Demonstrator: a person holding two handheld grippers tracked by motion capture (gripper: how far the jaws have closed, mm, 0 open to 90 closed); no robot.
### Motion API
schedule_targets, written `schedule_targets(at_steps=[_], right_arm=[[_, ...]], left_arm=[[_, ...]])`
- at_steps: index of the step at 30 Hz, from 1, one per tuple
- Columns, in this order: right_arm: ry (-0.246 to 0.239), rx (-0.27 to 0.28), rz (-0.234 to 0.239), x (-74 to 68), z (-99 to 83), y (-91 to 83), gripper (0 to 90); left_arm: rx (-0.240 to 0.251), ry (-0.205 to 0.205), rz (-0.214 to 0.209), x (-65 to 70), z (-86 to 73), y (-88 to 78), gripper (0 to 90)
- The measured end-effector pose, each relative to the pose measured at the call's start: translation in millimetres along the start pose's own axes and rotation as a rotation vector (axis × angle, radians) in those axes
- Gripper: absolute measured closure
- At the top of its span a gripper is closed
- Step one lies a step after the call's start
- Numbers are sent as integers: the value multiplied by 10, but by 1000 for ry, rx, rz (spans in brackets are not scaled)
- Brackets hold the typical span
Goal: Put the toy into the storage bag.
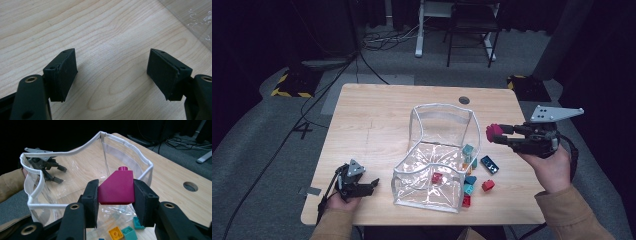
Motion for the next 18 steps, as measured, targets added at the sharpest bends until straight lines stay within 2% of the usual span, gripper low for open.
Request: schedule_targets(at_steps=[18], right_arm=[[-54,5,58,-172,385,225,584]], left_arm=[[-3,1,-3,3,-2,0,238]])
Point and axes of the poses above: each handheld gripper's, and its own axes: y roughly forward along the jaws, z roughly out of its top, x roughly to its right, the point moved 6 cm from there along y, roughly forward along the jaws, and after that the axes turned 1 degree about y, right-handed, at the moved point
